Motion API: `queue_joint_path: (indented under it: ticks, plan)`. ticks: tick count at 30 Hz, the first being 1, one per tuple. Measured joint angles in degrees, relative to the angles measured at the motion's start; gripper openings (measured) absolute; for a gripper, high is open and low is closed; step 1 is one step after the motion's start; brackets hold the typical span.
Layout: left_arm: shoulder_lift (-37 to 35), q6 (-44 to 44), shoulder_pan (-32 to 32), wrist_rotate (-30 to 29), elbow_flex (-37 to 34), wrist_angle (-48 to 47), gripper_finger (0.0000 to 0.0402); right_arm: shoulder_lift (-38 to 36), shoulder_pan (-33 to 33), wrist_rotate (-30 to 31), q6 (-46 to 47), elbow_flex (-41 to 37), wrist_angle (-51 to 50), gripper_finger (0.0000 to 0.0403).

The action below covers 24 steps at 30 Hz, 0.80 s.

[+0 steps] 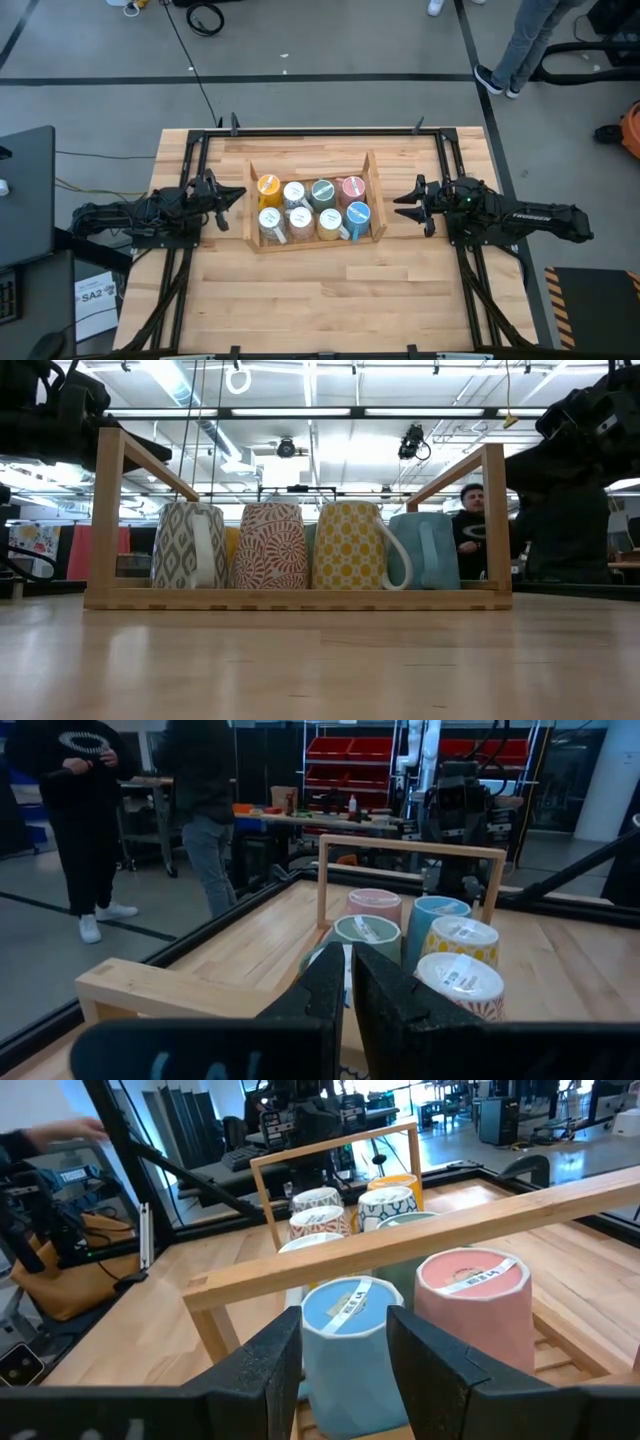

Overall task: Place coffee mugs
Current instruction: Return to Home Position

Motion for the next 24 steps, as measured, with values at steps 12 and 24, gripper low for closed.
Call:
queue_joint_path:
  ticks: [12, 24]
  plan:
    - [0.00, 0.00, 0.00, 0.00, 0.10, 0.11, 0.0029, -0.71, 0.15, 0.02, 0.00, 0.00, 0.15, 0.0153]
    - [0.00, 0.00, 0.00, 0.02, 0.19, 0.21, 0.0029, -6.04, 1.09, 0.02, 0.00, 0.00, 0.17, 0.0153]
